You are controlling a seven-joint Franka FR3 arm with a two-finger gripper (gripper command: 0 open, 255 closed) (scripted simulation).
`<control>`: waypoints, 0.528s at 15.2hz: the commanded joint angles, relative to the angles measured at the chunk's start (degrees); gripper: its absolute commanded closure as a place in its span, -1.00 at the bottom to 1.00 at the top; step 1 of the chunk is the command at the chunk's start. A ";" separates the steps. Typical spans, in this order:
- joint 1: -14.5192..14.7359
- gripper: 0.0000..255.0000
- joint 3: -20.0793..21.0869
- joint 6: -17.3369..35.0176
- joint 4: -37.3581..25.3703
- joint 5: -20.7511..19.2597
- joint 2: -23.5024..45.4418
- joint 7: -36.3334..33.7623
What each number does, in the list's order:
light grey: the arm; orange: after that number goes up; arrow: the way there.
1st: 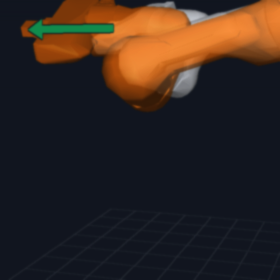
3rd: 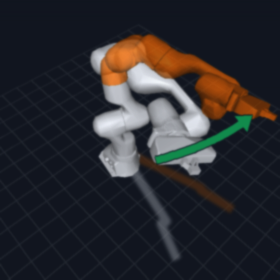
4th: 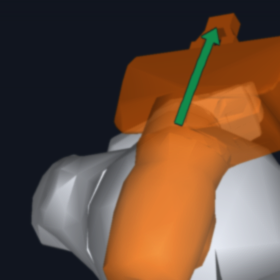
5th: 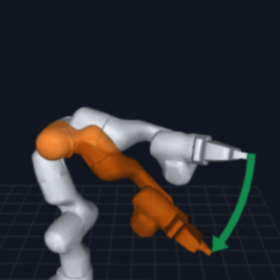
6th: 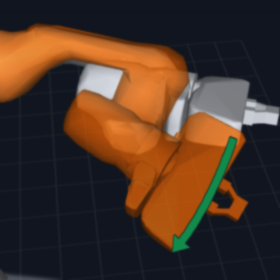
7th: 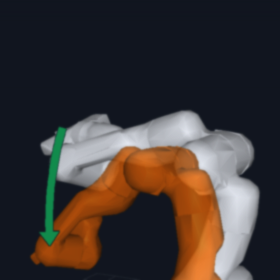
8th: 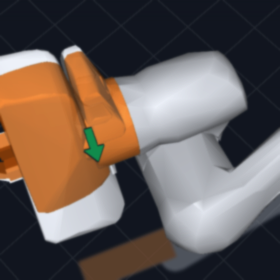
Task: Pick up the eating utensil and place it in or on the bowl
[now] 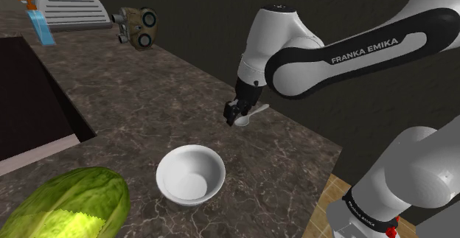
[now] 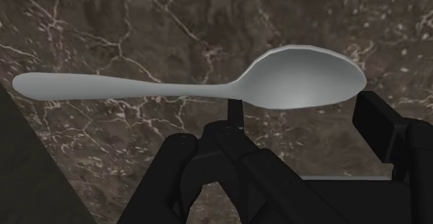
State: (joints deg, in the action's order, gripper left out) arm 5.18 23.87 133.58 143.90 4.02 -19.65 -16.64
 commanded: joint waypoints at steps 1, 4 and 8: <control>0.20 1.00 -0.29 -1.75 -0.75 0.33 -1.00 0.30; 0.34 1.00 -0.73 -4.32 -2.21 0.60 -2.15 0.71; 0.45 1.00 -1.28 -7.68 -4.32 0.83 -3.45 1.17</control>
State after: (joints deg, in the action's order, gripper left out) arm 5.62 22.76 127.01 140.36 4.82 -22.78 -15.60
